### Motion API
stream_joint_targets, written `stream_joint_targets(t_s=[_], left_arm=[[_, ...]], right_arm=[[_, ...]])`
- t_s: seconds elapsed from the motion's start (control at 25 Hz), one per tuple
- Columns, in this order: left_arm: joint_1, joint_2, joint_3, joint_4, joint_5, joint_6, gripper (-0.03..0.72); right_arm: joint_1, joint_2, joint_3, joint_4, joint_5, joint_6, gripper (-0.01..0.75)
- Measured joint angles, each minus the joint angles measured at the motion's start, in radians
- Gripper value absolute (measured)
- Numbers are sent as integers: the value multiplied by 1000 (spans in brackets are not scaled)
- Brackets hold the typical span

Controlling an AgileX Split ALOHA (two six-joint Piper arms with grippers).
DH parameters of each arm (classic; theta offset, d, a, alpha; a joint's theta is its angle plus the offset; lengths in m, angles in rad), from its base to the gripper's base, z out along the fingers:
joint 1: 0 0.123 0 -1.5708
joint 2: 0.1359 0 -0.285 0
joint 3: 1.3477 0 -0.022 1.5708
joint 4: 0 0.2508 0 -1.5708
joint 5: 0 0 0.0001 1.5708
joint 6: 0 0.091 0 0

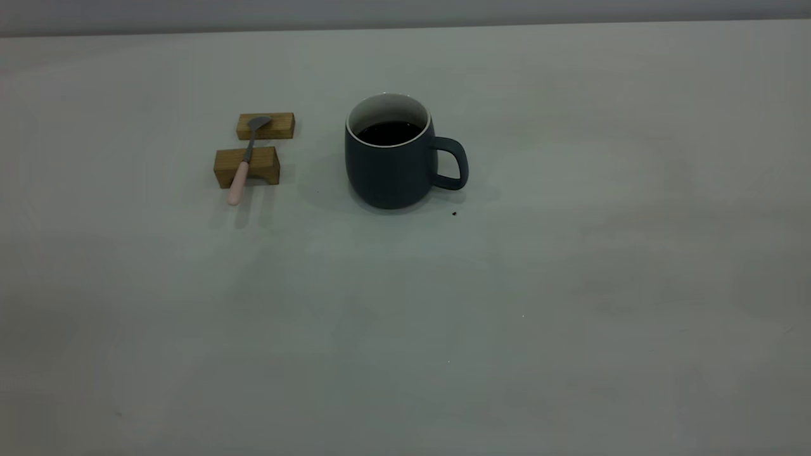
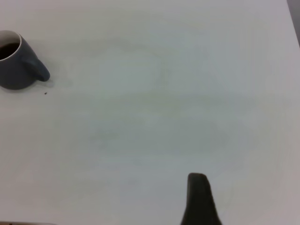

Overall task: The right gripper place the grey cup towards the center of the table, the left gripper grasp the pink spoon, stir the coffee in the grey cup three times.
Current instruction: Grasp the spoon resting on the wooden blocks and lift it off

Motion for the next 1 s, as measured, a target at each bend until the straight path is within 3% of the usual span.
stream_joint_targets(t_s=[0.64, 0.84, 1.0], left_arm=[[0, 15, 0, 0, 0, 0, 575], [0, 244, -52, -10, -12, 0, 585], [0, 521, -111, -39, -90, -3, 585]], right_arm=[[0, 0, 0, 0, 0, 1, 576], [0, 0, 0, 0, 0, 1, 576], [0, 0, 0, 0, 0, 1, 576]])
